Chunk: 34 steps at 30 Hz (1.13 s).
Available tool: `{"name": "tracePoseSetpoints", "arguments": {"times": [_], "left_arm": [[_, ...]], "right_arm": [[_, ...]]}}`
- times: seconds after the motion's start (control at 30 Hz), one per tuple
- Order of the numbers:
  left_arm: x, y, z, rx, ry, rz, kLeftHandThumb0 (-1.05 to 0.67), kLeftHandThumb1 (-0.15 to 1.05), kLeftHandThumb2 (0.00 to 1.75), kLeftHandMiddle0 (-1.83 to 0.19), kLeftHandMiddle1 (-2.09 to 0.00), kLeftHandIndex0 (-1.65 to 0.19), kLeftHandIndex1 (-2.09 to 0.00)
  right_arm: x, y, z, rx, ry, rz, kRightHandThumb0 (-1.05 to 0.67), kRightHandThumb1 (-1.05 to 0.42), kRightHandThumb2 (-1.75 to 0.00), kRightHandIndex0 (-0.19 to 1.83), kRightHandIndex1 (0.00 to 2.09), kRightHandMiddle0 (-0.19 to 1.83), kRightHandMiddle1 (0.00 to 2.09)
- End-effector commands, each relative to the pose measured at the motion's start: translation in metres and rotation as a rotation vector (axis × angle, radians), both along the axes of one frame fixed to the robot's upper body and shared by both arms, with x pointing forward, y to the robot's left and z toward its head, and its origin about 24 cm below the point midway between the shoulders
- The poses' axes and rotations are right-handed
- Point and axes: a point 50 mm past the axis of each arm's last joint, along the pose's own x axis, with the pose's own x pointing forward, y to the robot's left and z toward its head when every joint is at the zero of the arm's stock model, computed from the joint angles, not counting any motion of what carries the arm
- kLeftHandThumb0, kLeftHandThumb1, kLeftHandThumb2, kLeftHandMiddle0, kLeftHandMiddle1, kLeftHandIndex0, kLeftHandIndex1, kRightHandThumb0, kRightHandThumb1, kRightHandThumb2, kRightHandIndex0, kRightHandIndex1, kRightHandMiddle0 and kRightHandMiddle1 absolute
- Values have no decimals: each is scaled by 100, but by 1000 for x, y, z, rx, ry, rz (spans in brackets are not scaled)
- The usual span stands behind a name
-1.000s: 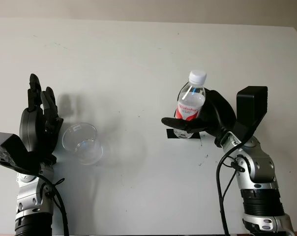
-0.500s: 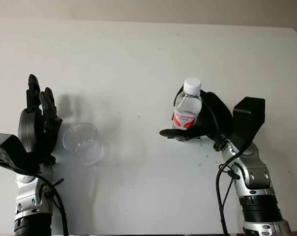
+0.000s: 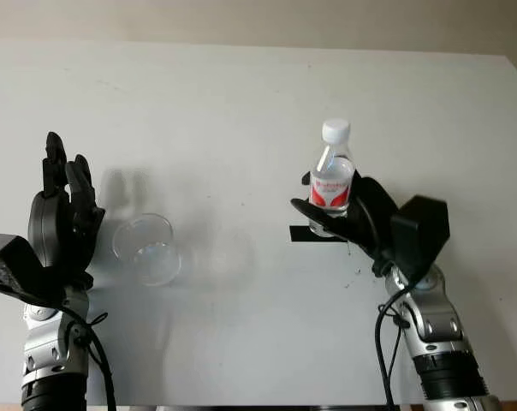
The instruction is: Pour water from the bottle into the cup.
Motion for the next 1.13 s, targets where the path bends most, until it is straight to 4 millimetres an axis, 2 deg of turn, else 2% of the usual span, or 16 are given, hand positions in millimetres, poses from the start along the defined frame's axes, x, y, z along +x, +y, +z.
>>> {"name": "tracePoseSetpoints", "arguments": {"times": [0.0,0.1,0.2,0.37,0.5,0.7,1.1], "left_arm": [[-3,3,0,11,0,2,-69,105,77,11,-5,17,-5],[-3,3,0,8,0,0,-69,105,76,10,-6,17,-5],[-2,3,0,12,1,2,-69,105,77,10,-6,17,-6],[-2,3,0,11,4,0,-69,105,76,11,-5,17,-5],[-1,2,0,7,4,1,-70,105,76,10,-5,17,-5],[-1,2,0,9,4,-1,-70,105,76,11,-5,18,-5],[1,2,0,17,0,-8,-69,105,77,11,-5,19,-5]], "right_arm": [[-6,-5,-11,-11,25,-12,-65,-103,-6,-19,75,-19,83],[-10,-6,-11,-15,-27,-23,-64,-100,-5,-19,50,-19,55],[-16,-6,-8,-31,-86,-24,-65,-99,-5,-19,34,-19,38],[-24,-8,0,3,-140,-25,-65,-97,-5,-19,14,-19,19],[-26,-10,1,32,-164,-42,-73,-96,-5,-19,1,-19,3],[-25,-14,0,58,-186,-65,-86,-96,-6,-19,0,-19,0],[-21,-4,10,97,-268,-77,-89,-97,-6,-19,0,-19,0]]}}
